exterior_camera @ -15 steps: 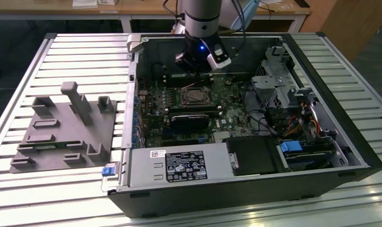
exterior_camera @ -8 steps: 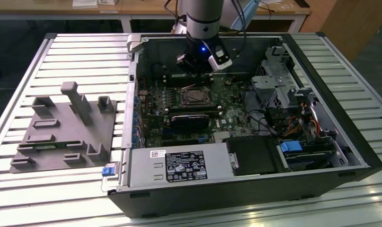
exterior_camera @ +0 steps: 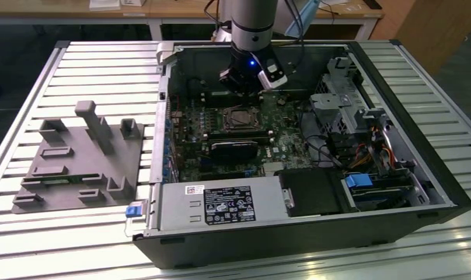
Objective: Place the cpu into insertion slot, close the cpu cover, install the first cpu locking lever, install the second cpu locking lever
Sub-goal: 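Install the first cpu locking lever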
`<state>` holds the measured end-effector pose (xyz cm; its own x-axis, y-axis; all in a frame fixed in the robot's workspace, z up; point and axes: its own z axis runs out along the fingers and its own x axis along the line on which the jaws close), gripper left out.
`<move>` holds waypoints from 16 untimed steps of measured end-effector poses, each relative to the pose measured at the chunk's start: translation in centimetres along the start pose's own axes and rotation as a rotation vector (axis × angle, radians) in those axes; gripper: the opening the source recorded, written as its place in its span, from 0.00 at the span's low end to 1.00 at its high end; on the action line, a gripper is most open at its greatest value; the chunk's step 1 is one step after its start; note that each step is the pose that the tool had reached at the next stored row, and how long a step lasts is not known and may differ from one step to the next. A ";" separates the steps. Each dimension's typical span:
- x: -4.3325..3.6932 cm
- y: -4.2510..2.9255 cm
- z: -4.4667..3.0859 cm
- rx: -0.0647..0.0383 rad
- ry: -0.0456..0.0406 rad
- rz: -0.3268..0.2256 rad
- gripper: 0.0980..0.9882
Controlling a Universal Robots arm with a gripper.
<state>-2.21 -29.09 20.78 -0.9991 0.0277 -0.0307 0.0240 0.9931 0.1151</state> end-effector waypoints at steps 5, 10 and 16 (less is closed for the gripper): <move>-0.12 -0.04 0.43 0.000 0.0000 0.000 0.02; -0.13 -0.08 0.77 0.000 0.0000 0.000 0.02; -0.14 -0.08 0.79 0.000 0.0000 0.000 0.02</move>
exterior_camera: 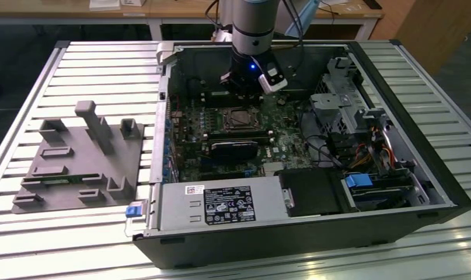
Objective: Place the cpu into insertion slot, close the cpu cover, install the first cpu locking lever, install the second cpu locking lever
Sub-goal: 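Install the first cpu locking lever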
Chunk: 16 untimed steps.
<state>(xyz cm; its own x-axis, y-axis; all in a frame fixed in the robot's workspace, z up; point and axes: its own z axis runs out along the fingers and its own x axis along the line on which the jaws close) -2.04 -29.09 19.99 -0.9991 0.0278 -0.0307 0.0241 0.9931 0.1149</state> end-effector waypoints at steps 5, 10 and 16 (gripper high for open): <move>-0.04 0.00 0.00 0.004 -0.0001 0.000 0.02; -0.06 0.01 -0.03 0.005 0.0000 0.000 0.02; -0.09 0.02 -0.07 0.007 -0.0002 0.000 0.02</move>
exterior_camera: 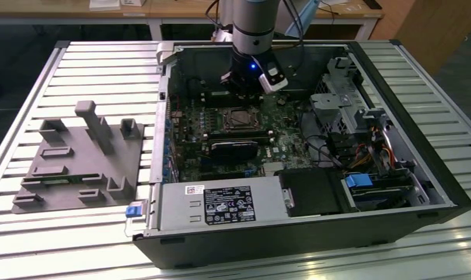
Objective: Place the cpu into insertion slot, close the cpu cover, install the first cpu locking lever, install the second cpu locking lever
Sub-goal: 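Install the first cpu locking lever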
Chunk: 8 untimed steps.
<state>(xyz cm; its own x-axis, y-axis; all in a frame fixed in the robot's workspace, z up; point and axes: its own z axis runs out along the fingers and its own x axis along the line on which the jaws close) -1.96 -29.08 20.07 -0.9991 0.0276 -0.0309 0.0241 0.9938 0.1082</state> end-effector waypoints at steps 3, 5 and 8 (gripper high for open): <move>-0.01 -0.01 0.05 0.005 0.0001 0.000 0.02; 0.00 -0.01 0.10 0.008 0.0000 0.000 0.02; 0.00 -0.01 0.15 0.014 -0.0002 0.000 0.02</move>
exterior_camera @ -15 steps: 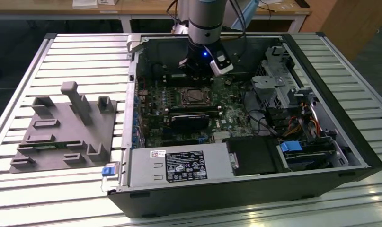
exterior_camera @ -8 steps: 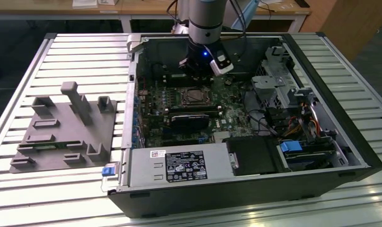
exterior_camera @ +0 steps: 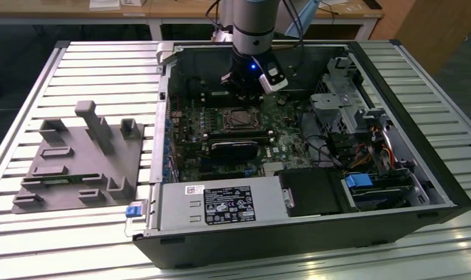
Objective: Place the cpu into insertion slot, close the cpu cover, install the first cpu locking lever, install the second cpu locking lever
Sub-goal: 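Install the first cpu locking lever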
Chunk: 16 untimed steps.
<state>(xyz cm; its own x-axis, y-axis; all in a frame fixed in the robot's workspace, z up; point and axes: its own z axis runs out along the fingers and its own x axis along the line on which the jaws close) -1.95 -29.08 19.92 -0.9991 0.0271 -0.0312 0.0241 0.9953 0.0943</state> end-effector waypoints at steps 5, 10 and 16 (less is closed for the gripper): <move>0.00 0.01 0.10 0.003 -0.0003 0.000 0.02; 0.01 0.04 0.33 0.005 0.0002 0.000 0.02; -0.02 0.15 -0.03 0.004 -0.0004 0.000 0.02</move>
<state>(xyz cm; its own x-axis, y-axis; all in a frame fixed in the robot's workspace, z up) -1.93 -28.93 19.96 -0.9991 0.0270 -0.0316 0.0241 0.9956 0.0906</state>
